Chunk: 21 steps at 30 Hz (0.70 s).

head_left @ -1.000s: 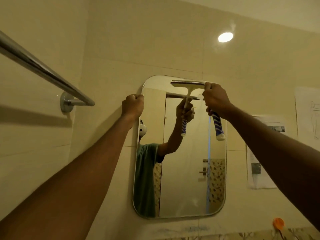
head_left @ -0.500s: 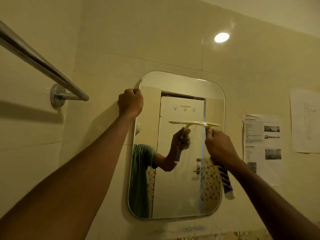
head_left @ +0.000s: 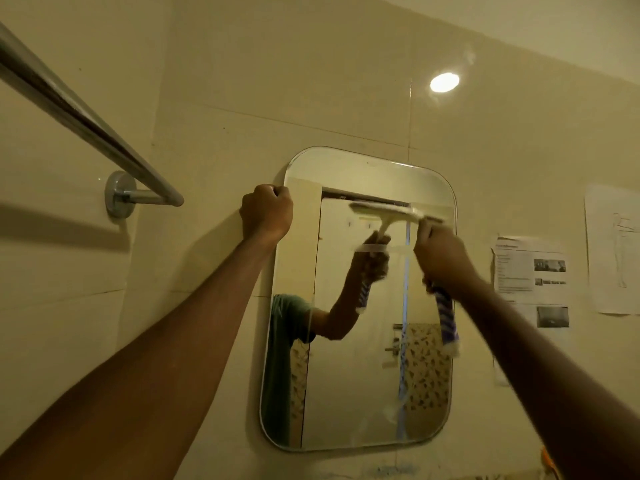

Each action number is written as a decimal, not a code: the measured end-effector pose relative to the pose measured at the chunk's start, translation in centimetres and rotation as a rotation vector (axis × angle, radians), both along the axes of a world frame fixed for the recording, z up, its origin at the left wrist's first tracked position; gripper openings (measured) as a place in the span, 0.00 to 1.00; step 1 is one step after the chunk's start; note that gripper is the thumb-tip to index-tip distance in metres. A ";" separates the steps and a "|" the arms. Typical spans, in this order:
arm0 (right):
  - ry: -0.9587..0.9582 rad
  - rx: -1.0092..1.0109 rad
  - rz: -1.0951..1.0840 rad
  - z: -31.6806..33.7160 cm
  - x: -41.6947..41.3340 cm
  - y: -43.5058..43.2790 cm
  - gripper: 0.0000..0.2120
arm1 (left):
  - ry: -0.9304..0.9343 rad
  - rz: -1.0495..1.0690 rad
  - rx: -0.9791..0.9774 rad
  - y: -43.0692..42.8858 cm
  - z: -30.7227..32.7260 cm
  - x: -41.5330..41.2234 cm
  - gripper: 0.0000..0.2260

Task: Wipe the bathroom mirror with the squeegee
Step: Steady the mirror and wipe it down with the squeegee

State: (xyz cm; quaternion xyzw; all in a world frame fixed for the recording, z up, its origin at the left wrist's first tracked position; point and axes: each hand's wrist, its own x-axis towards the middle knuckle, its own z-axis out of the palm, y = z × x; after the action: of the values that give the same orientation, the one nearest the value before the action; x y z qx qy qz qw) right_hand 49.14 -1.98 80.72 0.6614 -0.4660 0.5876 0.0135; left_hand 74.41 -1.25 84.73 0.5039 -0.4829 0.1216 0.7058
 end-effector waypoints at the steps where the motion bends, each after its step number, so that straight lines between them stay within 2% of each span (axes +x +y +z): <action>1: -0.016 0.005 0.006 -2.5 0.1 0.0 0.23 | 0.003 -0.002 0.003 0.1 0.0 0.0 0.17; 3: -0.004 0.036 0.004 -6.0 0.1 0.2 0.23 | 0.008 0.000 0.008 0.3 0.0 -0.1 0.16; 5: 0.005 0.080 0.013 -6.8 -0.4 0.5 0.22 | 0.016 0.000 0.008 0.5 0.0 -0.4 0.15; 7: -0.021 0.083 0.031 -4.6 -1.2 0.6 0.21 | 0.016 0.009 -0.006 0.5 0.0 -0.6 0.14; 12: -0.022 -0.059 -0.008 5.6 -3.6 0.5 0.21 | 0.015 0.066 -0.043 0.3 -0.5 -1.1 0.15; 15: -0.002 -0.058 -0.005 7.4 -4.6 -0.3 0.20 | 0.008 0.081 -0.048 0.0 -0.8 -0.9 0.17; 18: -0.009 -0.036 0.002 4.5 -4.9 -1.2 0.22 | -0.013 0.081 -0.042 -0.1 -0.7 -0.7 0.17; 21: -0.036 0.003 -0.003 -1.8 -4.9 -1.7 0.26 | -0.036 0.100 -0.035 -0.2 -0.7 -0.8 0.17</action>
State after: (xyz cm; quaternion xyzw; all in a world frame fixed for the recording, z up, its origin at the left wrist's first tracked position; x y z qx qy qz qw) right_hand 44.24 -3.68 78.88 0.6499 -0.4680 0.5988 0.0049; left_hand 73.66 -1.49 84.04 0.5126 -0.4676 0.1741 0.6988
